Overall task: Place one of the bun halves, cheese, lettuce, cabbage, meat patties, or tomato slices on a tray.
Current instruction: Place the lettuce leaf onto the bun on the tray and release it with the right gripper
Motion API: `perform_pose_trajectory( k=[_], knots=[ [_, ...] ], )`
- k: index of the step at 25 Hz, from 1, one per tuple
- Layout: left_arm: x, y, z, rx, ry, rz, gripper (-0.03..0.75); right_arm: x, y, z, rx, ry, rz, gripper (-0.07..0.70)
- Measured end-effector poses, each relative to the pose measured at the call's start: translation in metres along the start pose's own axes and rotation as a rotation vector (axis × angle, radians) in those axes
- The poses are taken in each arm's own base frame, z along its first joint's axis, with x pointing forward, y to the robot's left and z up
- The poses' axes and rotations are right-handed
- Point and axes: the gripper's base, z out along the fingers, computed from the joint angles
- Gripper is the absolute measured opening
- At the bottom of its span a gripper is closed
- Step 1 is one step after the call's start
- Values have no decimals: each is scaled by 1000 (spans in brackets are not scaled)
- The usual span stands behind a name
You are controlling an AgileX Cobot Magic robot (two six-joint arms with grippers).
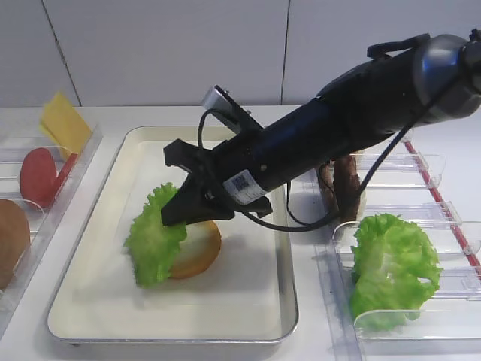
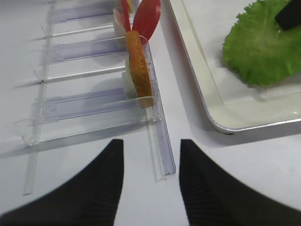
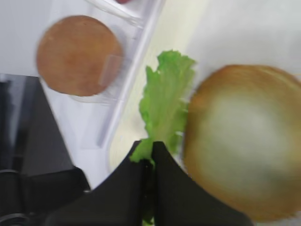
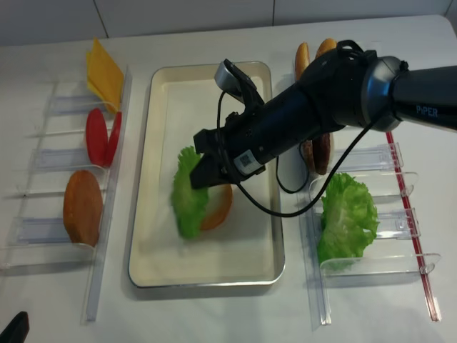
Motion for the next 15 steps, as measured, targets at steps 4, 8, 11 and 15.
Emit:
perform_pose_trajectory(
  k=[4, 8, 11, 15],
  knots=[
    [0, 0, 0, 0, 0, 0, 293, 0, -8, 0, 83, 4, -14, 18],
    [0, 0, 0, 0, 0, 0, 293, -1, -11, -1, 120, -15, -24, 18],
    [0, 0, 0, 0, 0, 0, 293, -3, -14, -1, 150, -28, -38, 18],
    [0, 0, 0, 0, 0, 0, 293, -2, -16, -1, 173, -18, -59, 18]
  ],
)
